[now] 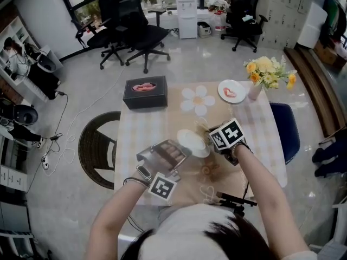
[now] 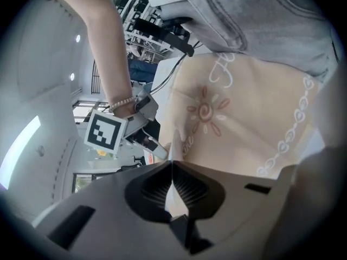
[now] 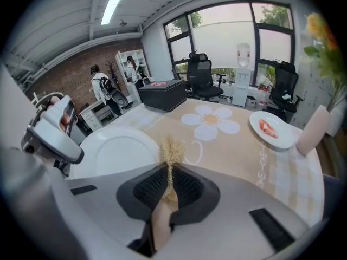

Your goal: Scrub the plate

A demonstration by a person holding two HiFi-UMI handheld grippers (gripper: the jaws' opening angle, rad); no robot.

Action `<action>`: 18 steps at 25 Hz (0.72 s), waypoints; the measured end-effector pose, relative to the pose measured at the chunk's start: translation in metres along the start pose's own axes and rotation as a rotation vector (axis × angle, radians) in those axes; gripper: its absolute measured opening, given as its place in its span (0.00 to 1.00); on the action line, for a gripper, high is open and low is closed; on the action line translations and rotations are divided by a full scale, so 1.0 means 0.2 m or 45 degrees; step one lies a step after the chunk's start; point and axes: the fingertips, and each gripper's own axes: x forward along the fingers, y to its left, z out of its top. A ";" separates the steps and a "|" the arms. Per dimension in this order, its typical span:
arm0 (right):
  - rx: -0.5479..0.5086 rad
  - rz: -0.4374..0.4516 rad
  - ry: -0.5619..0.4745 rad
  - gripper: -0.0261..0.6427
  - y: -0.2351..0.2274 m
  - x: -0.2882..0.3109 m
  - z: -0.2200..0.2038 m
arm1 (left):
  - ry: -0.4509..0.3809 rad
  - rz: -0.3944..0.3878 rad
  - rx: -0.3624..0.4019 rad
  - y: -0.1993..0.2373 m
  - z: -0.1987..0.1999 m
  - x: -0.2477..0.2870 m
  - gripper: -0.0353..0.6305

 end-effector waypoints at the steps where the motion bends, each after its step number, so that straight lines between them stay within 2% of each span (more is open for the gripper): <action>1: 0.043 -0.005 -0.026 0.09 -0.01 -0.02 0.01 | 0.009 0.000 -0.023 0.00 -0.01 0.00 0.08; 4: 0.151 -0.028 -0.106 0.09 -0.02 -0.10 0.06 | 0.032 -0.002 -0.099 0.01 -0.02 0.01 0.08; 8: 0.204 -0.076 -0.202 0.09 -0.02 -0.21 0.10 | 0.046 -0.042 -0.242 -0.02 -0.04 0.03 0.08; 13: 0.184 -0.157 -0.264 0.09 -0.03 -0.31 0.12 | 0.040 -0.016 -0.528 0.01 -0.06 0.04 0.08; 18: 0.228 -0.202 -0.347 0.09 -0.02 -0.38 0.15 | 0.054 0.024 -0.890 0.05 -0.13 0.03 0.08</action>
